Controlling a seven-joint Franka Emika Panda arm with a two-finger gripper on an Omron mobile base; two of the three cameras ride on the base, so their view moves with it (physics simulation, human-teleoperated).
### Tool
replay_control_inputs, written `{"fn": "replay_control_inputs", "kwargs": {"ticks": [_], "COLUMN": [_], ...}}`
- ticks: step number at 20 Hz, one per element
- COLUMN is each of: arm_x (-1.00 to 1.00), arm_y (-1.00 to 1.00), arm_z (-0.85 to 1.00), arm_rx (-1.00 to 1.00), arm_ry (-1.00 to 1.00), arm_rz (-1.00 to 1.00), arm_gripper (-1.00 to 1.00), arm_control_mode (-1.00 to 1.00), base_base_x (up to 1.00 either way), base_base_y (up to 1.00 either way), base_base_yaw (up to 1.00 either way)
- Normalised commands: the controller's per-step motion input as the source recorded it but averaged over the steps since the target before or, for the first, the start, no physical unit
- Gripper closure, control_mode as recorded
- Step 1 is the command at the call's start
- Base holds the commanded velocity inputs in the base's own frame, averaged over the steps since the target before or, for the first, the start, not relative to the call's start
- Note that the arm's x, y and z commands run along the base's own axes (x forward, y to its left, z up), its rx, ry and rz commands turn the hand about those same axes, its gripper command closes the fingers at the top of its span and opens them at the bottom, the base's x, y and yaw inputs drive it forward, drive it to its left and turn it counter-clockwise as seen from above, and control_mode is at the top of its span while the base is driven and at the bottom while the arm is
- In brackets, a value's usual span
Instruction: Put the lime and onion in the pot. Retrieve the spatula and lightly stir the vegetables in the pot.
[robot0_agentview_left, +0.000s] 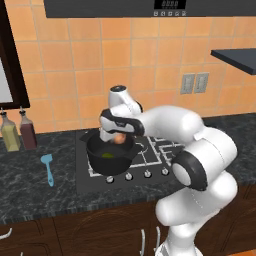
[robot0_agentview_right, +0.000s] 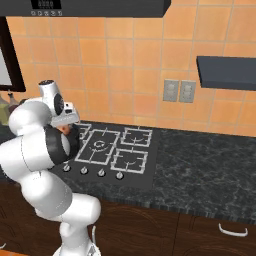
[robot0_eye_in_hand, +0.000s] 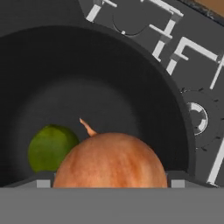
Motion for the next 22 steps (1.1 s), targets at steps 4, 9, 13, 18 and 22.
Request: {"fn": "replay_control_inputs", "kwargs": {"ticks": [4, 9, 13, 18, 22], "arm_x": [0.0, 0.0, 0.0, 0.0, 0.0], "arm_y": [0.28, 0.36, 0.11, 0.0, 0.0], "arm_z": [-0.48, -0.43, -0.32, -0.09, 0.0], "arm_rx": [0.0, 0.0, 0.0, 0.0, 0.0], "arm_ry": [0.04, 0.0, 0.01, 0.0, 0.0], "arm_rz": [0.0, 0.0, 0.0, 0.0, 0.0], "arm_gripper": [1.0, 1.0, 1.0, 1.0, -1.0], "arm_control_mode": [-1.0, -1.0, -1.0, -1.0, -1.0], "base_base_x": [0.0, 0.0, 0.0, 0.0, 0.0], "base_base_y": [0.0, 0.0, 0.0, 0.0, 0.0], "base_base_yaw": [0.0, 0.0, 0.0, 0.0, 0.0]}}
